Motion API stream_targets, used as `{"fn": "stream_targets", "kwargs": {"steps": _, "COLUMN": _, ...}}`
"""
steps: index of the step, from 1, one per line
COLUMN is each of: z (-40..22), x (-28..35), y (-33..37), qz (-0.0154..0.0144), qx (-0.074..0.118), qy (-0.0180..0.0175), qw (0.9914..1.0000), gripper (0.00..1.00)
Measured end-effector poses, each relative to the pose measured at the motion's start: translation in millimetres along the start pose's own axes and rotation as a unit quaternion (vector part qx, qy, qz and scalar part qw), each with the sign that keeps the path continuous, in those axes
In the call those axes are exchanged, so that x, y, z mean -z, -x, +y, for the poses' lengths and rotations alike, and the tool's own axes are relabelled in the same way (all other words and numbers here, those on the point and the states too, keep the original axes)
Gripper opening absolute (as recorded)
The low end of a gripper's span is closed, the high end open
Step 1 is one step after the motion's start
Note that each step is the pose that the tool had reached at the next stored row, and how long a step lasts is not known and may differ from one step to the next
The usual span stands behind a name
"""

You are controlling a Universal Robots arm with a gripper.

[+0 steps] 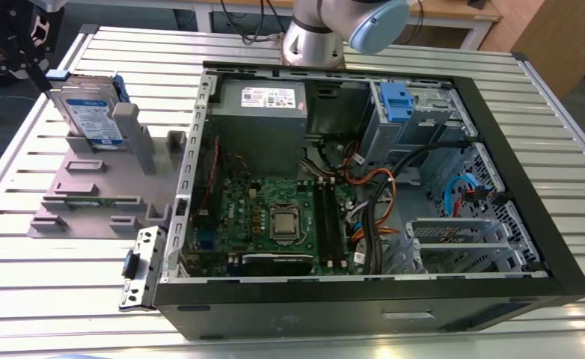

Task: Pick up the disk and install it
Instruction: 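Pick up the disk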

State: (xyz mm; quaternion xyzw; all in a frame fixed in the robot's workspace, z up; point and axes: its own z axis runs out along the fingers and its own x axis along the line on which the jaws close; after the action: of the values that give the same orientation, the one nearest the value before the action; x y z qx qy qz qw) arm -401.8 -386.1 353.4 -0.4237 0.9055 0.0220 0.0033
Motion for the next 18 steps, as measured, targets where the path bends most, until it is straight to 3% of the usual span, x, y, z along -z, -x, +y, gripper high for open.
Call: {"fn": "stream_targets", "kwargs": {"steps": 18, "z": 0.0, "x": 0.0, "y": 0.0, "qz": 0.0005, "qx": 0.014, "qy": 0.0004, "qw": 0.99990, "gripper": 0.11}}
